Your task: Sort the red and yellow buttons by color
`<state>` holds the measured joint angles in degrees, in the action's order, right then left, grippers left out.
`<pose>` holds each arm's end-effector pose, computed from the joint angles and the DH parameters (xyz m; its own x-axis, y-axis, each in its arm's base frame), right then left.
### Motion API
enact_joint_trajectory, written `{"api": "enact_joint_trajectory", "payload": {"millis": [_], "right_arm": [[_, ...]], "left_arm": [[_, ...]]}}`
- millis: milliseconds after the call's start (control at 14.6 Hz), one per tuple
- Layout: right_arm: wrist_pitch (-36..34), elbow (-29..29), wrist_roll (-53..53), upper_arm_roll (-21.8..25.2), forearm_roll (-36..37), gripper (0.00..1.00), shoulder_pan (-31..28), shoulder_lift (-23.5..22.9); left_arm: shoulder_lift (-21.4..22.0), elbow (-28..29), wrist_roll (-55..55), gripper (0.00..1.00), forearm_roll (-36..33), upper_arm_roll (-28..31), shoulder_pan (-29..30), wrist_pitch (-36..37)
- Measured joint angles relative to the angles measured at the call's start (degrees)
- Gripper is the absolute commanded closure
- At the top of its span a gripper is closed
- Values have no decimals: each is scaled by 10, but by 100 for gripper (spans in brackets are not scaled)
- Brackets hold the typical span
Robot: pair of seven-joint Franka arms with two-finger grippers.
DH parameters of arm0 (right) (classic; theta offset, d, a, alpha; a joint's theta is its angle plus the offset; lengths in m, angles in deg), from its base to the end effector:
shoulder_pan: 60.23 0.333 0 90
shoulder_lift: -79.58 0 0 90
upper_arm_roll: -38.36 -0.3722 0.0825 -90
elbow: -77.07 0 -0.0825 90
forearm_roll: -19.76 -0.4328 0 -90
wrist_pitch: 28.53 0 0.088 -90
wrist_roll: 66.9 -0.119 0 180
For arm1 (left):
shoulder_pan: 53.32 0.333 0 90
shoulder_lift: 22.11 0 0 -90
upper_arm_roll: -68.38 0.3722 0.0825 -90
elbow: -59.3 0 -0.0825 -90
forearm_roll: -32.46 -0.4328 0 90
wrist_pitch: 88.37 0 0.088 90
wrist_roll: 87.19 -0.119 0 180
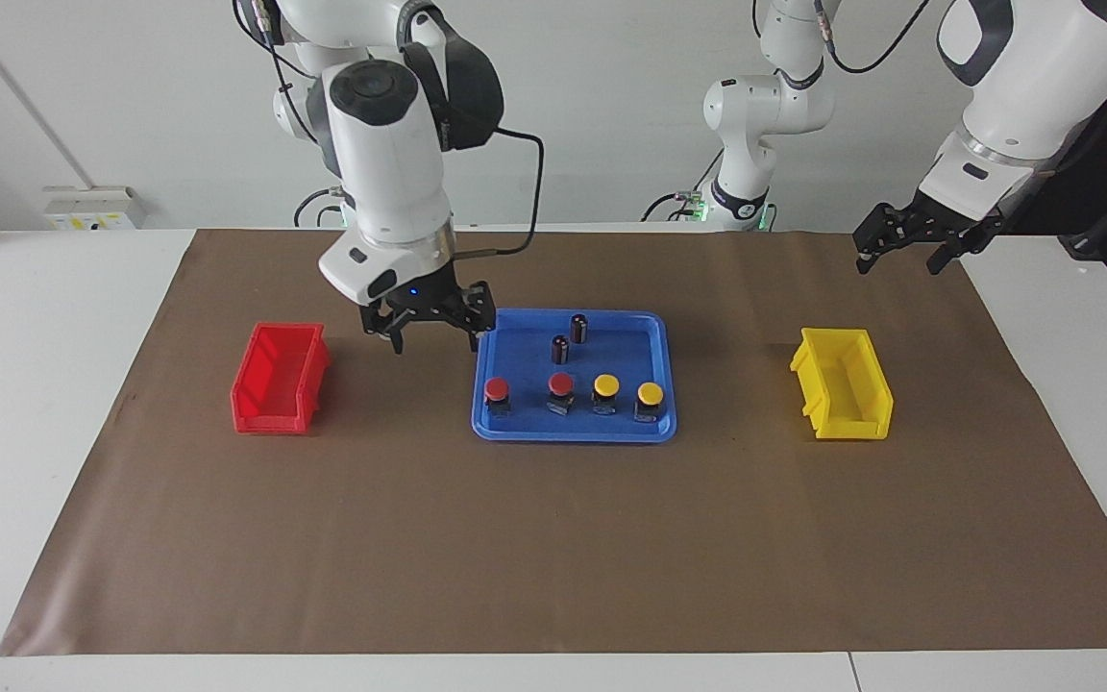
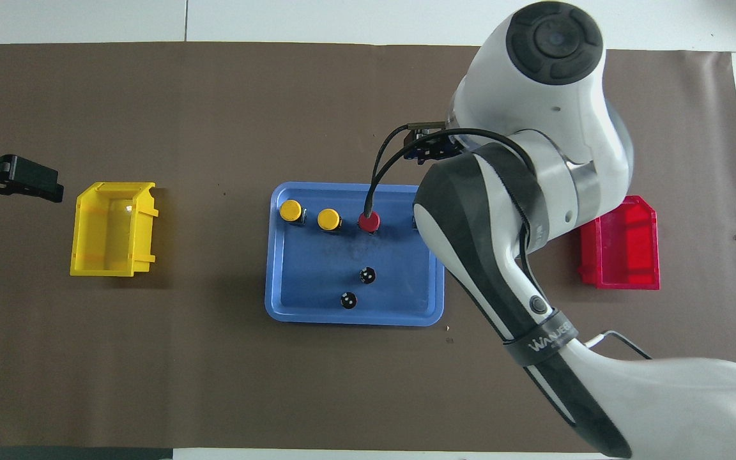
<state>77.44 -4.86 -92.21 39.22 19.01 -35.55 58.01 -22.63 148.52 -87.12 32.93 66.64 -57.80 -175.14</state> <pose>0.6819 0.3043 0.5129 0.9989 -0.0286 0.0359 -0.0277 -0.9993 -0.0250 0.5964 -0.0659 0.6655 0.9929 -0.1075 -0.0518 -0.1072 -0.9942 0.0084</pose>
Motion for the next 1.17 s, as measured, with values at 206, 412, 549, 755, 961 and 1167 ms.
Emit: {"api": "enact_joint_trajectory", "payload": {"millis": [206, 412, 549, 755, 961, 1167], "right_arm": [[87, -66, -19, -1, 0, 0, 19, -17], [138, -125, -19, -2, 0, 5, 21, -19], [145, -146, -19, -3, 0, 9, 27, -19], [144, -164, -13, -3, 0, 18, 29, -12], [144, -188, 6, -2, 0, 24, 28, -3], [144, -197, 12, -2, 0, 43, 28, 2]], "left_arm": [[0, 0, 0, 0, 0, 0, 0, 0], [0, 0, 0, 0, 0, 0, 0, 0], [0, 0, 0, 0, 0, 0, 0, 0], [0, 0, 0, 0, 0, 0, 0, 0], [0, 0, 0, 0, 0, 0, 0, 0], [0, 0, 0, 0, 0, 0, 0, 0]]}}
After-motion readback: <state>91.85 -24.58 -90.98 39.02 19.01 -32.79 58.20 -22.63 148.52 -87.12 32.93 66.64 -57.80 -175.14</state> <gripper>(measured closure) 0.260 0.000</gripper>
